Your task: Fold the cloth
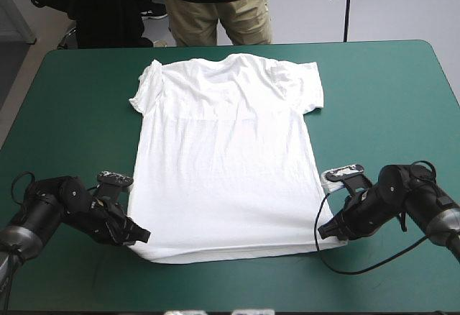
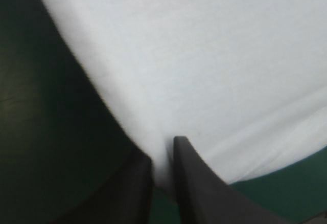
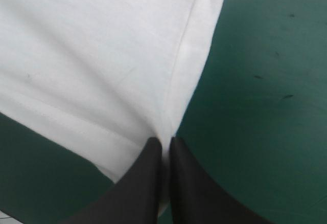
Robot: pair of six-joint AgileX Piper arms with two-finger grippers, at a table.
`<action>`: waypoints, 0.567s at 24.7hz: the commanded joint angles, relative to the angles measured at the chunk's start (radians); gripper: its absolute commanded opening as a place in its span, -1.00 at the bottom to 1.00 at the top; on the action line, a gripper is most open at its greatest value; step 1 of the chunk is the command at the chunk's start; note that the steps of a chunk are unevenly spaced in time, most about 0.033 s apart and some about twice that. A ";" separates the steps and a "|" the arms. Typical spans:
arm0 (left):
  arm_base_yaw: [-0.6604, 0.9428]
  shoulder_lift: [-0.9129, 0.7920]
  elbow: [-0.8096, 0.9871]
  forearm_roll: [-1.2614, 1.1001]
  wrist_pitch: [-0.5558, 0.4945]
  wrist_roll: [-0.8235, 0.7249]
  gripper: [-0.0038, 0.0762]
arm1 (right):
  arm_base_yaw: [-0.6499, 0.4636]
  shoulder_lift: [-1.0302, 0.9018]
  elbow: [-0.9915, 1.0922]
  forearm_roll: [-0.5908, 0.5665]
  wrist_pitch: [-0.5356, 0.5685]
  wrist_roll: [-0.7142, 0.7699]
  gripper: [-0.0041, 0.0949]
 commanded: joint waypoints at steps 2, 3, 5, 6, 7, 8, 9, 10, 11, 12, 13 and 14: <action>-0.004 -0.020 -0.021 -0.097 -0.026 0.027 -0.10 | 0.001 -0.065 -0.021 0.040 0.011 -0.002 -0.33; -0.004 -0.020 -0.021 -0.099 -0.031 0.024 -0.04 | 0.001 -0.080 -0.021 0.051 0.016 -0.008 -0.20; -0.004 -0.022 -0.033 -0.097 -0.024 0.001 -0.03 | 0.001 -0.121 -0.023 0.043 0.044 -0.018 -0.08; -0.004 -0.024 -0.047 -0.097 -0.014 -0.001 -0.03 | 0.001 -0.148 -0.028 0.025 0.057 -0.006 -0.08; -0.004 -0.026 -0.060 -0.097 -0.014 -0.009 -0.03 | 0.001 -0.160 -0.035 0.010 0.058 -0.001 -0.08; -0.004 -0.031 -0.074 -0.097 -0.026 -0.012 -0.03 | 0.001 -0.179 -0.048 -0.005 0.050 0.011 -0.08; -0.004 -0.031 -0.092 -0.090 -0.054 -0.015 -0.03 | 0.001 -0.187 -0.060 -0.017 0.036 0.017 -0.08; -0.004 -0.031 -0.107 -0.078 -0.092 -0.025 -0.03 | 0.001 -0.194 -0.077 -0.025 0.016 0.020 -0.08; -0.004 -0.028 -0.129 -0.057 -0.145 -0.058 -0.03 | 0.001 -0.196 -0.096 -0.031 -0.019 0.020 -0.08; -0.004 -0.022 -0.151 -0.033 -0.206 -0.098 -0.03 | 0.001 -0.196 -0.116 -0.031 -0.044 0.020 -0.08; -0.002 -0.013 -0.171 -0.011 -0.253 -0.128 -0.03 | 0.001 -0.191 -0.132 -0.031 -0.072 0.020 -0.09; -0.002 0.005 -0.199 0.022 -0.300 -0.168 -0.03 | 0.001 -0.178 -0.157 -0.029 -0.095 0.020 -0.09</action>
